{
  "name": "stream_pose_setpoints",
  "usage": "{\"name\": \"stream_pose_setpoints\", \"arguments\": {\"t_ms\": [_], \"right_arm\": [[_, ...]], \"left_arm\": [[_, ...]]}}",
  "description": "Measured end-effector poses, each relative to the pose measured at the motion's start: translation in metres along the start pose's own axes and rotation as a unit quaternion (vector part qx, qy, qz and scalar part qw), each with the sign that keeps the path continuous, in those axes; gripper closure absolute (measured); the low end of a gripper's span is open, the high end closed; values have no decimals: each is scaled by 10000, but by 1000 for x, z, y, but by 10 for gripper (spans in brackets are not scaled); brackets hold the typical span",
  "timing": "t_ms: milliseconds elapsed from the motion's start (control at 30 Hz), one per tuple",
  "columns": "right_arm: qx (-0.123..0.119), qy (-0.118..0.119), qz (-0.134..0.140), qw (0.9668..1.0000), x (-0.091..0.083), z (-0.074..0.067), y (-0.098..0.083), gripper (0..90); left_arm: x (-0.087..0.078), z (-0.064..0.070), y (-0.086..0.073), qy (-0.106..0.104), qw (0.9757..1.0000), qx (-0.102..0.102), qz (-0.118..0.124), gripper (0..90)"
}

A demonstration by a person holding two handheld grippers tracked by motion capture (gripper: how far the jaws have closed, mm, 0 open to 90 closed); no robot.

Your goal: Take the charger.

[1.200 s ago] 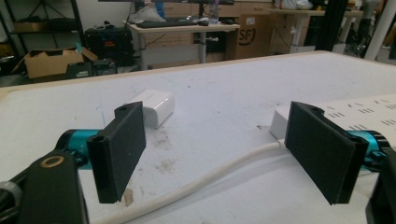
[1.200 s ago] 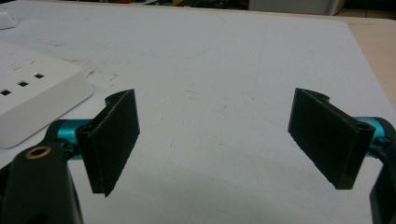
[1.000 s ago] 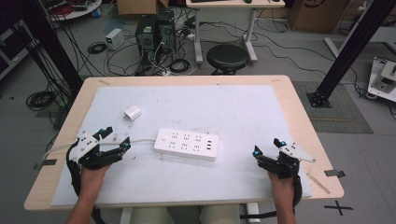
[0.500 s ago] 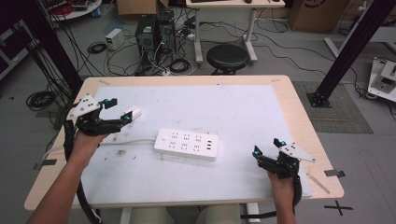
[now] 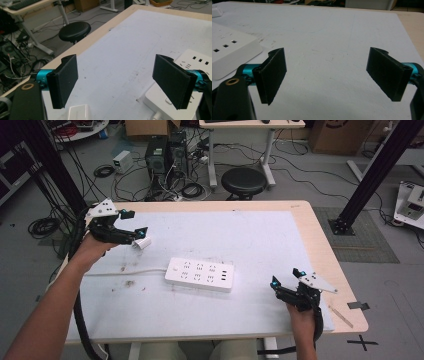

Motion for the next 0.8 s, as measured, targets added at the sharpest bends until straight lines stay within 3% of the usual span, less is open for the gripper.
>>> {"name": "stream_pose_setpoints", "arguments": {"t_ms": [67, 267, 467, 800], "right_arm": [[15, 5, -19, 10000, 0, 0, 0, 169], [23, 24, -72, 10000, 1, 0, -1, 169], [52, -22, -65, 10000, 1, 0, -1, 169], [31, -51, -164, 9998, 2, 0, -2, 169]], "left_arm": [[5, -6, -8, 37, 9998, -61, -192, 205], [20, -20, -23, 147, 9987, -211, -439, 206], [35, -31, -46, 142, 9953, -250, -927, 206], [49, -56, -74, 210, 9904, -524, -1258, 206]]}}
Point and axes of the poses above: each handheld gripper's, and its own axes: x roughly forward along the jaws, y roughly out of its top, z roughly to its right, the point moved 9 cm from there along x, roughly forward along the jaws, and after that the axes turned 4 degrees about -x, right-handed, at the moved point
